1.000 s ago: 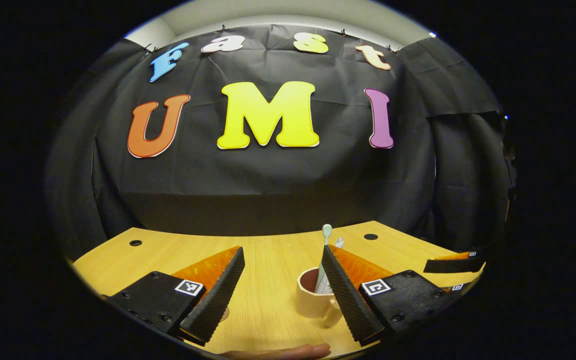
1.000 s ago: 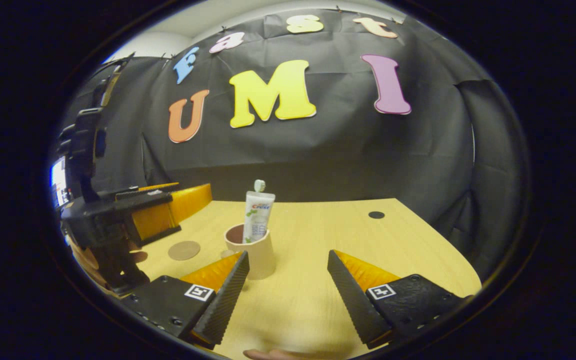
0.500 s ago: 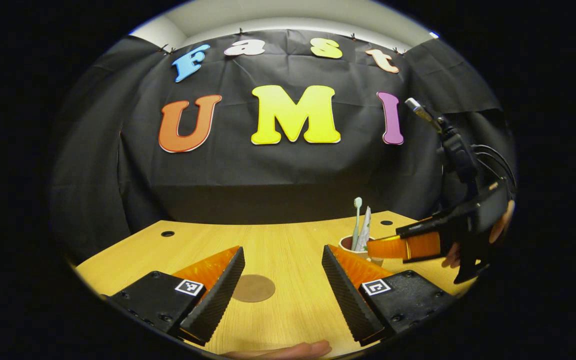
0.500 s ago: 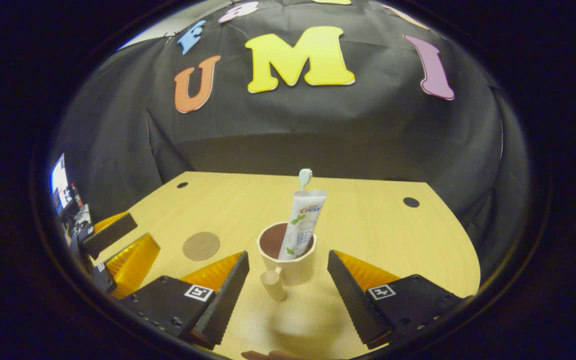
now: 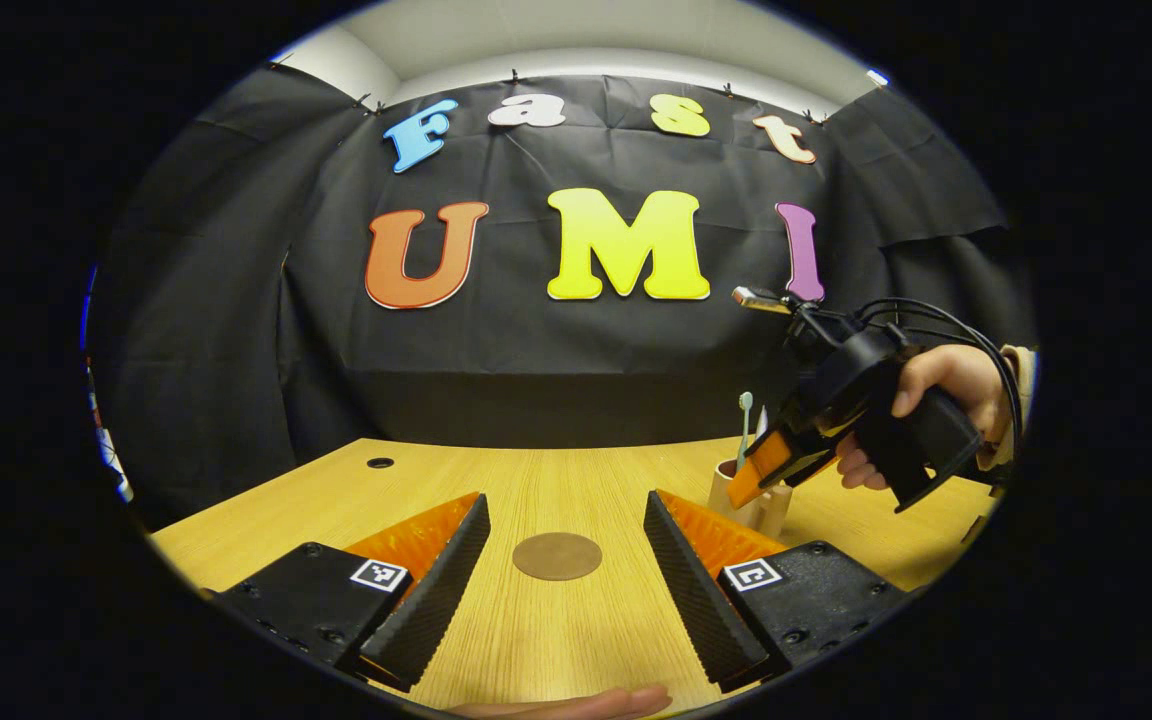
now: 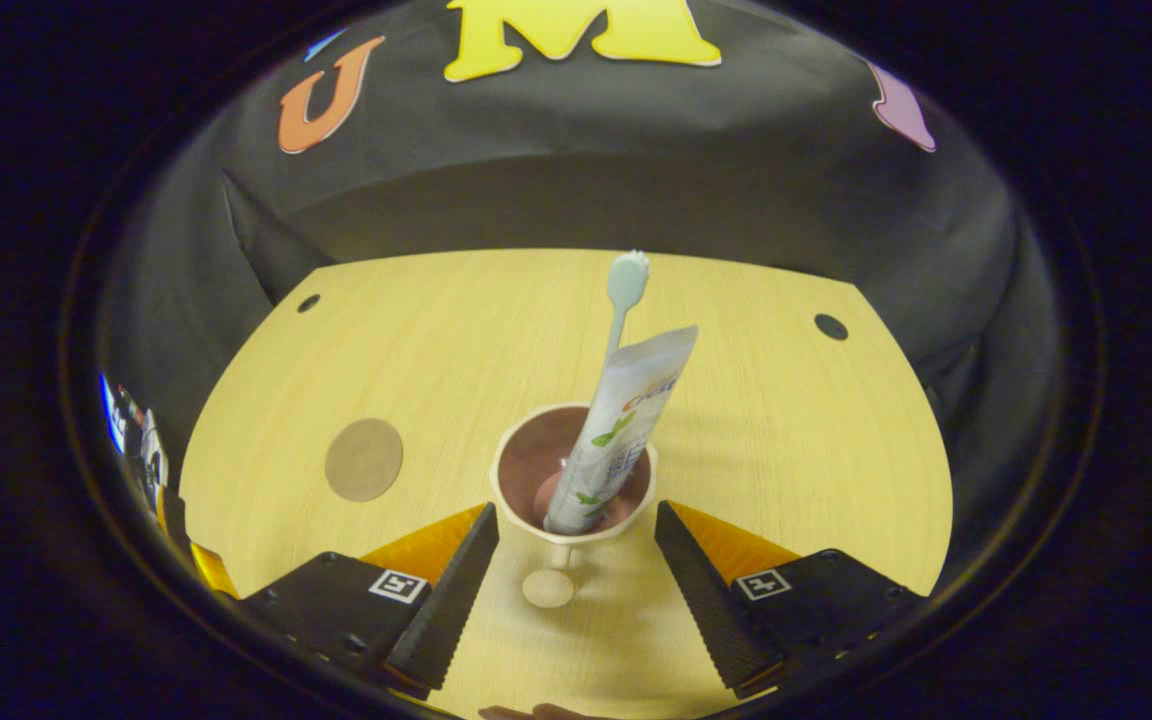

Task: Put the toothbrush and toothpaste on the desktop into the cup, then pick up the cup and place it on the coaster on the desktop.

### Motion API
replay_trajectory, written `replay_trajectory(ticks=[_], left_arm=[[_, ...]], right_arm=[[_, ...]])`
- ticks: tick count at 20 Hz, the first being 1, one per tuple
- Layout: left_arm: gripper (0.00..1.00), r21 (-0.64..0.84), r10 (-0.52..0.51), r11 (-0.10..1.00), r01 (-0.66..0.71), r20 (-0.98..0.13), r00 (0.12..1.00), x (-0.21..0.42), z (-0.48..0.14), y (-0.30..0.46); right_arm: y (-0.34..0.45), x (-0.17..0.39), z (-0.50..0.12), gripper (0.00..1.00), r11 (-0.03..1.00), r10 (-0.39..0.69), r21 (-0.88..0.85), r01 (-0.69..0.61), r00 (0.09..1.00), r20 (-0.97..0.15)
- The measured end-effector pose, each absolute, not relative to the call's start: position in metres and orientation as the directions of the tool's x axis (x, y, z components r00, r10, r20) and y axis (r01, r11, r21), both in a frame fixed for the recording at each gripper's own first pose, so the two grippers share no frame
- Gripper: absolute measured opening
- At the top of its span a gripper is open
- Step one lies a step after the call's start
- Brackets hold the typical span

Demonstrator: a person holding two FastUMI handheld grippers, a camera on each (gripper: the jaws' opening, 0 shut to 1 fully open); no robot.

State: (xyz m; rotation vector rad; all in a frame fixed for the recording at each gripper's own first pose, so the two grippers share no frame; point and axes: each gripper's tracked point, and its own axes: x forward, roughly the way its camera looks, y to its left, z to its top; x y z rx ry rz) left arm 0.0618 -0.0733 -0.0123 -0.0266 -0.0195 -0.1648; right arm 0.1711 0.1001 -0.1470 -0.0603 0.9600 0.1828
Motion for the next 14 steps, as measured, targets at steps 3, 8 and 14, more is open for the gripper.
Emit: replay_trajectory(ticks=[3, 8, 14], left_arm=[[0.99, -0.030, -0.158, 0.987, 0.158, 0.017, 0.987, 0.052, -0.018, -0.065], [0.99, -0.038, -0.157, 0.987, 0.157, -0.006, 0.988, 0.041, -0.032, -0.050], [0.99, -0.055, -0.152, 0.987, 0.151, -0.029, 0.988, 0.033, -0.044, -0.040]], right_arm=[[0.101, 0.170, -0.173, 0.96, 0.991, 0.080, 0.022, -0.133, 0.454, -0.887], [0.103, 0.162, -0.196, 0.75, 0.996, 0.062, 0.037, -0.075, 0.361, -0.931], [0.101, 0.152, -0.196, 0.29, 0.991, 0.056, 0.007, -0.136, 0.363, -0.930]])
